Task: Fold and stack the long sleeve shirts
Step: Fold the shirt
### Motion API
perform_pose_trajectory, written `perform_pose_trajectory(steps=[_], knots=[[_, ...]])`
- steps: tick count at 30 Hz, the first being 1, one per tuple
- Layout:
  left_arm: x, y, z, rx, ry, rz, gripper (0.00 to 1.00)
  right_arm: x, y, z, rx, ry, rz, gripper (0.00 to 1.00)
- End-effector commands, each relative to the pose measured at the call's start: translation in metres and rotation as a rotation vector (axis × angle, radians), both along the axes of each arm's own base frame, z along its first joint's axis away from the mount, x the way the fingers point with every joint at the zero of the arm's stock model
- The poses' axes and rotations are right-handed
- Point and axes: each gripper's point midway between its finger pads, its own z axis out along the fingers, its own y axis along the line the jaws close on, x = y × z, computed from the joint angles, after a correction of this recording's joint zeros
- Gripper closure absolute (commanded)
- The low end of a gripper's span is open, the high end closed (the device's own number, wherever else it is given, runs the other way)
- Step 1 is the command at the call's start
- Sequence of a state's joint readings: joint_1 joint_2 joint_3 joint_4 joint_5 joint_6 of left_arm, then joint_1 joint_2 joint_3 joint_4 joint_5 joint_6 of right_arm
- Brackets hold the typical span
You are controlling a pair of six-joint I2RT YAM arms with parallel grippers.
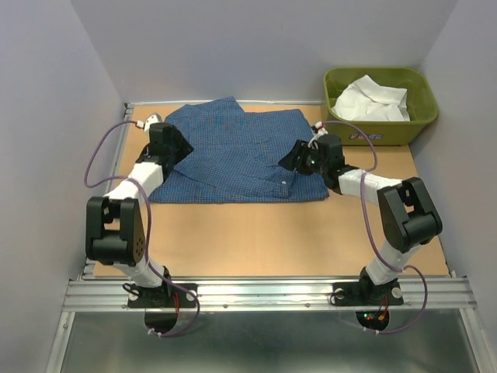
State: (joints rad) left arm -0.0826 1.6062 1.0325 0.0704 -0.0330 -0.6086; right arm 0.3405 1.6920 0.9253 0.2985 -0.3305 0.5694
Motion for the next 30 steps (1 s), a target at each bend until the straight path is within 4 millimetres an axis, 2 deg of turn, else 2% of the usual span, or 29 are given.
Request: perform_pose_trajectory(steps=[1,3,5,7,8,14,15,16,18,21,24,26,29,30], knots=[[-0.022,0.027,-0.004,0.008,0.002,0.140,0.37,0.037,-0.009,0.013,0.021,-0.073,-0.110,0.40],[-0.034,0.033,-0.027,-0.039,0.058,0.184,0.37,0.046,-0.013,0.011,0.041,-0.085,-0.137,0.41],[-0.044,0.037,-0.050,-0.079,0.108,0.202,0.38,0.053,-0.023,0.000,0.041,-0.072,-0.176,0.41],[-0.049,0.034,-0.062,-0.105,0.136,0.211,0.38,0.056,-0.031,-0.010,0.027,-0.060,-0.203,0.41],[-0.054,0.045,-0.073,-0.113,0.159,0.239,0.38,0.056,-0.041,-0.019,0.012,-0.047,-0.239,0.41],[-0.069,0.057,-0.097,-0.153,0.219,0.306,0.40,0.048,-0.083,-0.044,-0.039,-0.014,-0.358,0.41],[-0.073,0.062,-0.100,-0.160,0.227,0.321,0.41,0.050,-0.095,-0.044,-0.056,-0.020,-0.398,0.41],[-0.075,0.063,-0.102,-0.171,0.233,0.326,0.41,0.044,-0.102,-0.052,-0.070,-0.002,-0.413,0.41],[-0.078,0.064,-0.103,-0.180,0.236,0.326,0.41,0.042,-0.114,-0.047,-0.077,-0.013,-0.436,0.41],[-0.077,0.062,-0.092,-0.180,0.209,0.305,0.41,0.033,-0.104,-0.035,-0.076,-0.025,-0.353,0.41],[-0.076,0.057,-0.077,-0.184,0.169,0.265,0.41,0.023,-0.090,-0.003,-0.019,-0.061,-0.271,0.40],[-0.076,0.059,-0.070,-0.172,0.152,0.258,0.40,0.010,-0.081,0.005,0.025,-0.056,-0.215,0.40],[-0.077,0.059,-0.072,-0.156,0.159,0.247,0.40,-0.005,-0.067,0.016,0.098,-0.046,-0.152,0.40],[-0.078,0.059,-0.075,-0.157,0.167,0.248,0.40,-0.016,-0.057,0.016,0.158,-0.020,-0.108,0.40]])
